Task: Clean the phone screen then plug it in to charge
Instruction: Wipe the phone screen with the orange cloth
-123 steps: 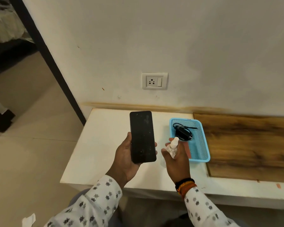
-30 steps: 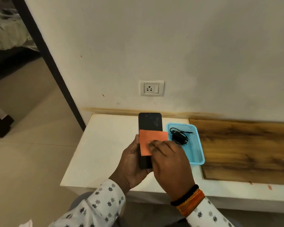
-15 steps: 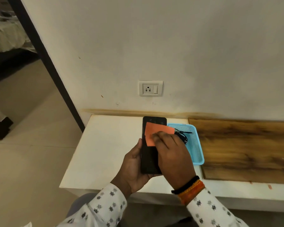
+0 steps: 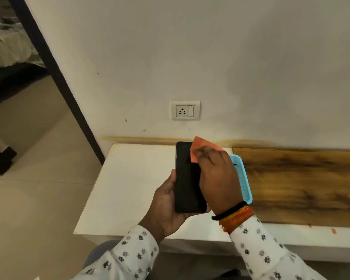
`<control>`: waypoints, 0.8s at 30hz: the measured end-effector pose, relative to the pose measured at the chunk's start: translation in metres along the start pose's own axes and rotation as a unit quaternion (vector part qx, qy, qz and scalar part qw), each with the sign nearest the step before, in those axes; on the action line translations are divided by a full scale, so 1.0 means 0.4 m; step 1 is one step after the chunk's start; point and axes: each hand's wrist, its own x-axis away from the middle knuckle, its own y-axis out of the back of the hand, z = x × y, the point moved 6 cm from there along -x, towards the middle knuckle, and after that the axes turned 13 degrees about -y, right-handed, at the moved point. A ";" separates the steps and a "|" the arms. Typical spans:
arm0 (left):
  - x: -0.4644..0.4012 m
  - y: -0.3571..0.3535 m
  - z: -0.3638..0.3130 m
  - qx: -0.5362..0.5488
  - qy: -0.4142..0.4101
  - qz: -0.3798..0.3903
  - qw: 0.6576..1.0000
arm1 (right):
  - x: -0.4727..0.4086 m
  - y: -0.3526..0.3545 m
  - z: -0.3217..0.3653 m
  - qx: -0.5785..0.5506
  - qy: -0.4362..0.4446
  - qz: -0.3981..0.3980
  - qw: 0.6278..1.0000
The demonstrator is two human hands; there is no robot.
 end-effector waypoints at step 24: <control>0.001 -0.016 0.006 -0.002 -0.013 0.023 1.000 | -0.041 0.034 -0.016 0.009 0.007 -0.016 1.000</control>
